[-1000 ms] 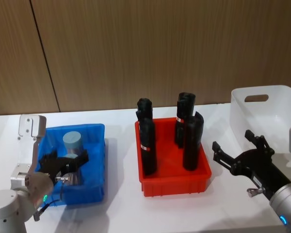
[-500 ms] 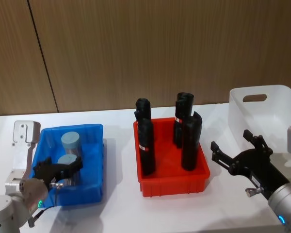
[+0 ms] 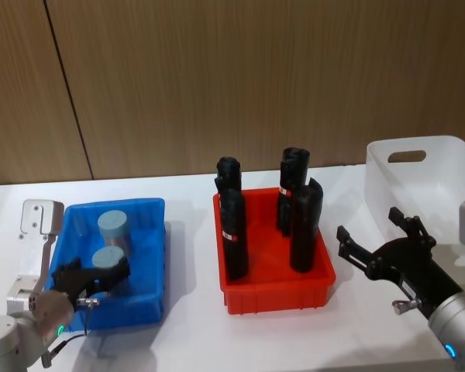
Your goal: Pick the cotton swabs from the blue box and place them into the white box.
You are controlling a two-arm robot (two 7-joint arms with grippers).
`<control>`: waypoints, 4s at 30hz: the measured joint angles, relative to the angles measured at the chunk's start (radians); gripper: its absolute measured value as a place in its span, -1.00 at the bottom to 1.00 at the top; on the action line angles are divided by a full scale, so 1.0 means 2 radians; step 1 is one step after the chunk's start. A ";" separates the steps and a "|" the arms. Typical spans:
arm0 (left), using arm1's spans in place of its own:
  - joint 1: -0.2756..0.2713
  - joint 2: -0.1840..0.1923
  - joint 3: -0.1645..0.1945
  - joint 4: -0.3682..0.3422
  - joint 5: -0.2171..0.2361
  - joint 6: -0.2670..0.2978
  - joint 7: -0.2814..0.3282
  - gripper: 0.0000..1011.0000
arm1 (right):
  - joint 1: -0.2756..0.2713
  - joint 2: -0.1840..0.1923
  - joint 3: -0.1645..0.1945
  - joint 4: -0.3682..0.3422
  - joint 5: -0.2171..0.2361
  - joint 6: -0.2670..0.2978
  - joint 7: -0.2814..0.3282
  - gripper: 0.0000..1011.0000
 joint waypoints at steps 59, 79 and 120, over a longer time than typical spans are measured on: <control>-0.036 0.001 -0.001 -0.086 0.067 -0.037 -0.141 0.32 | 0.000 0.000 0.000 0.000 0.000 0.000 0.000 0.98; -0.103 -0.036 0.022 -0.064 0.070 -0.005 -0.269 0.32 | 0.000 0.000 0.000 0.000 0.000 0.000 0.000 0.98; -0.185 -0.074 0.040 0.011 0.090 0.035 -0.372 0.32 | 0.035 -0.004 0.000 0.013 -0.016 0.038 0.061 0.98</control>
